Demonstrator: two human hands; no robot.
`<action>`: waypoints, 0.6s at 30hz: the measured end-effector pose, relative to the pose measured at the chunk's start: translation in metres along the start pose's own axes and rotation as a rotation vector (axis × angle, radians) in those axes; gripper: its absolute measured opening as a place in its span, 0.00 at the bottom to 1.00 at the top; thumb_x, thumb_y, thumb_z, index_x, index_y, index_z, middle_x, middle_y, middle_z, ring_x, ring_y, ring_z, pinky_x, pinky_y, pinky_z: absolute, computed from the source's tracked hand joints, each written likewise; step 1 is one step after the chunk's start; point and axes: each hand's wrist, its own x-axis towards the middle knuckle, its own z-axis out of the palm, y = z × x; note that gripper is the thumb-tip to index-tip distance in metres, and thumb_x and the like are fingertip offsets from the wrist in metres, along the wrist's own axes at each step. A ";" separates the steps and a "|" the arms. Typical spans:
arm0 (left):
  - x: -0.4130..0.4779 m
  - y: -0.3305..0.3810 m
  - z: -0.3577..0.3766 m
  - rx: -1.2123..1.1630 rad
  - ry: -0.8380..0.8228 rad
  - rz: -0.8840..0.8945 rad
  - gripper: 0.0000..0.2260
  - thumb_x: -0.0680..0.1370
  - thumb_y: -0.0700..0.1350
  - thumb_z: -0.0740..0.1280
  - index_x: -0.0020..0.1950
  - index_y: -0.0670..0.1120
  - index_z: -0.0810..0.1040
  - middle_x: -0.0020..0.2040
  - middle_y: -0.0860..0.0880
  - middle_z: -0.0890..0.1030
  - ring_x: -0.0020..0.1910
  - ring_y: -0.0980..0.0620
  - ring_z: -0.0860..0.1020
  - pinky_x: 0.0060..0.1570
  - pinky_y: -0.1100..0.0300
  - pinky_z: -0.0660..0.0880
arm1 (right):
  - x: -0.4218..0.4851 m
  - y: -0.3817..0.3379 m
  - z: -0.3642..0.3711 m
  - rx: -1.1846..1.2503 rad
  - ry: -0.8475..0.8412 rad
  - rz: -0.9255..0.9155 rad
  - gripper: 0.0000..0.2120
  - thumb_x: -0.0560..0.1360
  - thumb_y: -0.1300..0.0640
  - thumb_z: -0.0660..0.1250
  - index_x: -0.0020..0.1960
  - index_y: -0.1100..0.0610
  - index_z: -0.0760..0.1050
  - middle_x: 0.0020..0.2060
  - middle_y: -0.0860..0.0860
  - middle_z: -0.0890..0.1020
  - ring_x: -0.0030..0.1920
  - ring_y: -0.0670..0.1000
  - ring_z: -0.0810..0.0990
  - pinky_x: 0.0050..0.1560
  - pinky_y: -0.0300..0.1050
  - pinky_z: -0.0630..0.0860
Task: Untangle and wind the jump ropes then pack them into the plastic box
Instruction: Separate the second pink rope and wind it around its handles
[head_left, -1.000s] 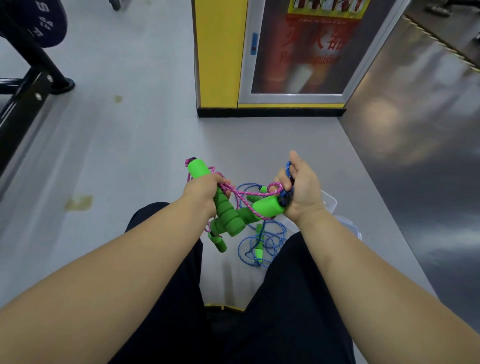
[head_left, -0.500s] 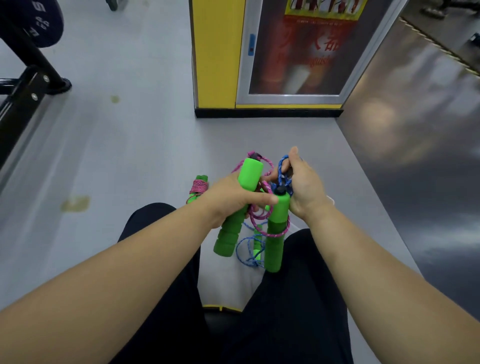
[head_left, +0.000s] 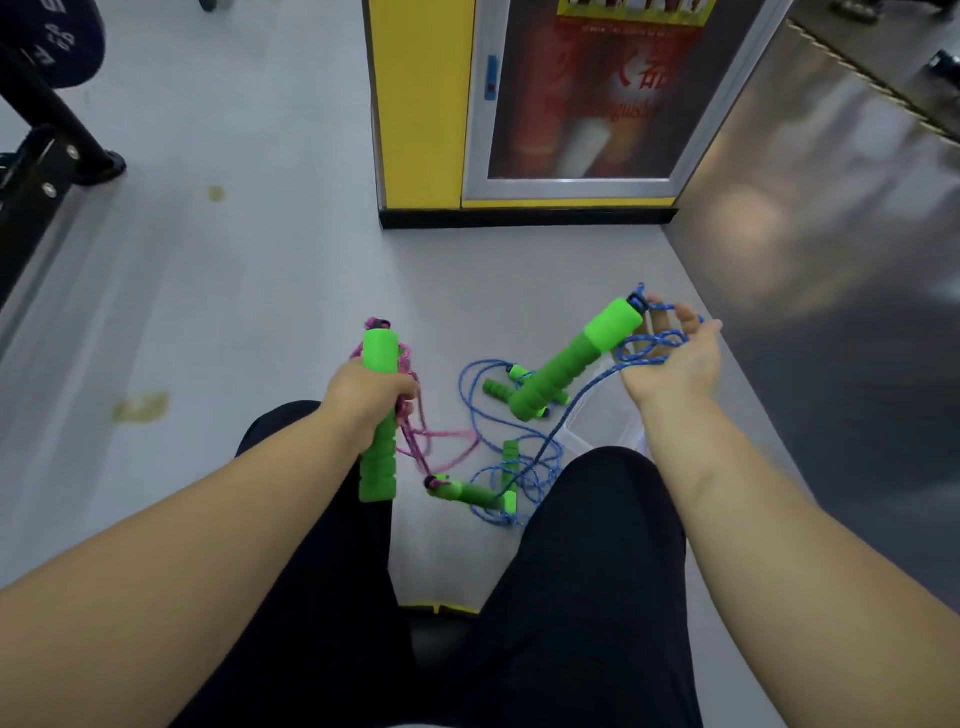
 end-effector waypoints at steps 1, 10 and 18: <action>-0.001 0.001 -0.001 -0.011 -0.013 0.006 0.11 0.72 0.30 0.66 0.35 0.43 0.69 0.27 0.46 0.72 0.14 0.59 0.68 0.16 0.71 0.64 | 0.002 0.000 -0.002 -0.036 0.011 0.012 0.20 0.82 0.45 0.48 0.41 0.54 0.70 0.42 0.55 0.81 0.44 0.56 0.79 0.57 0.56 0.72; -0.002 0.030 -0.004 0.020 -0.158 0.110 0.09 0.74 0.35 0.68 0.38 0.45 0.71 0.24 0.52 0.76 0.18 0.59 0.73 0.21 0.67 0.69 | 0.019 0.044 -0.023 -1.180 -0.344 -0.047 0.15 0.81 0.46 0.50 0.60 0.46 0.72 0.61 0.50 0.74 0.63 0.51 0.71 0.66 0.51 0.67; 0.001 0.057 -0.018 0.119 -0.285 0.115 0.02 0.75 0.37 0.66 0.43 0.40 0.74 0.24 0.52 0.78 0.21 0.58 0.74 0.22 0.67 0.70 | 0.025 0.064 0.008 -1.883 -0.551 0.066 0.22 0.78 0.49 0.60 0.65 0.62 0.70 0.63 0.57 0.73 0.63 0.56 0.72 0.61 0.46 0.68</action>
